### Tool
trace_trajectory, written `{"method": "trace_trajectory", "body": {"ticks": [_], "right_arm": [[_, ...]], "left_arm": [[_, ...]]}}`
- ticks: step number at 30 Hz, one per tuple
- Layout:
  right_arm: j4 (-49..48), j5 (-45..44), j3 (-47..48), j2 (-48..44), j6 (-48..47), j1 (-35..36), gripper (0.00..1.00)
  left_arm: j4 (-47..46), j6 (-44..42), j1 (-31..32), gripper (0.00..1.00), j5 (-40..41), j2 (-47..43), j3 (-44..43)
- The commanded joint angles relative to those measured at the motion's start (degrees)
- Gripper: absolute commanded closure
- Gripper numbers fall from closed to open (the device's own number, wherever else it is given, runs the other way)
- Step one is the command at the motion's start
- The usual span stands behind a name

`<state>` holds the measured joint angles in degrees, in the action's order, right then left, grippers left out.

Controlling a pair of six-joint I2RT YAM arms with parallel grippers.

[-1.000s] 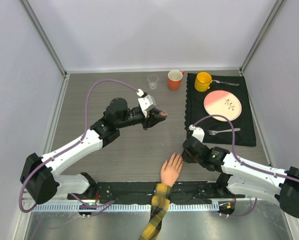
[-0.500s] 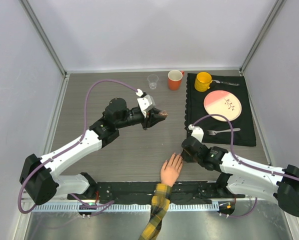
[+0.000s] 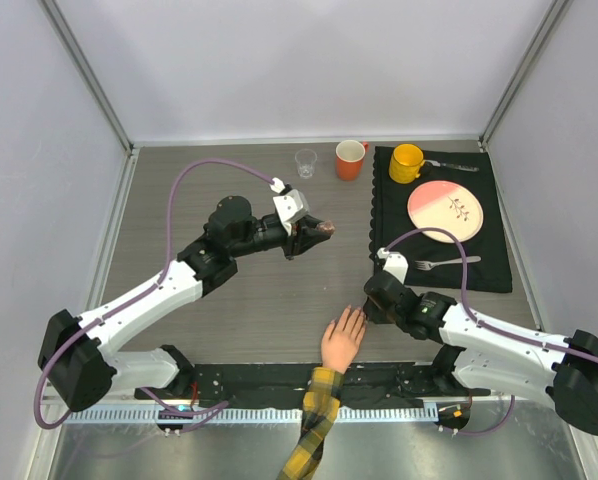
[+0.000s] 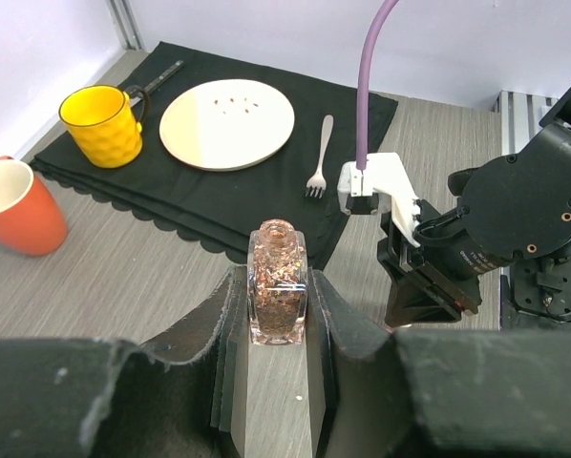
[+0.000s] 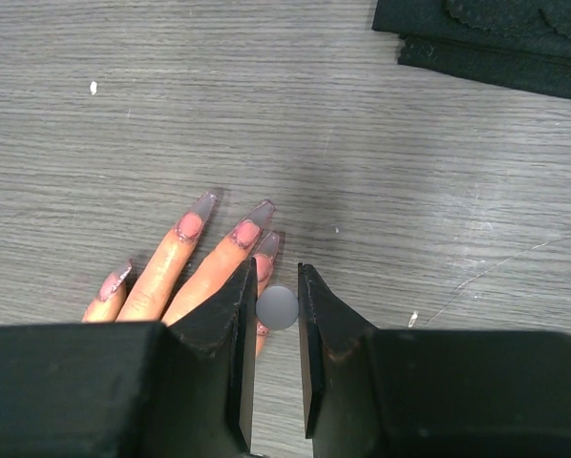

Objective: Paint the nails

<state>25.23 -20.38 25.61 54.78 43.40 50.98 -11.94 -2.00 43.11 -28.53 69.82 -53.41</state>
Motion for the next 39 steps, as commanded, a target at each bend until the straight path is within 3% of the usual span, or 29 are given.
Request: {"method": "trace_trajectory", "body": {"ticks": [1, 25, 39], "right_arm": [[-1.42, 1.22, 0.68, -1.08, -0.33, -0.09, 0.99], [4.3, 2.81, -0.12, -6.18, 2.31, -0.09, 0.99], [-0.53, 2.19, 0.85, -2.4, 1.43, -0.09, 0.99]], "left_arm": [[-1.85, -0.73, 0.22, 1.0, -0.21, -2.15, -1.09], [-2.12, -0.37, 0.22, 1.0, -0.56, -1.88, -1.0], [-2.03, -0.55, 0.13, 1.0, -0.38, -1.88, -1.0]]}}
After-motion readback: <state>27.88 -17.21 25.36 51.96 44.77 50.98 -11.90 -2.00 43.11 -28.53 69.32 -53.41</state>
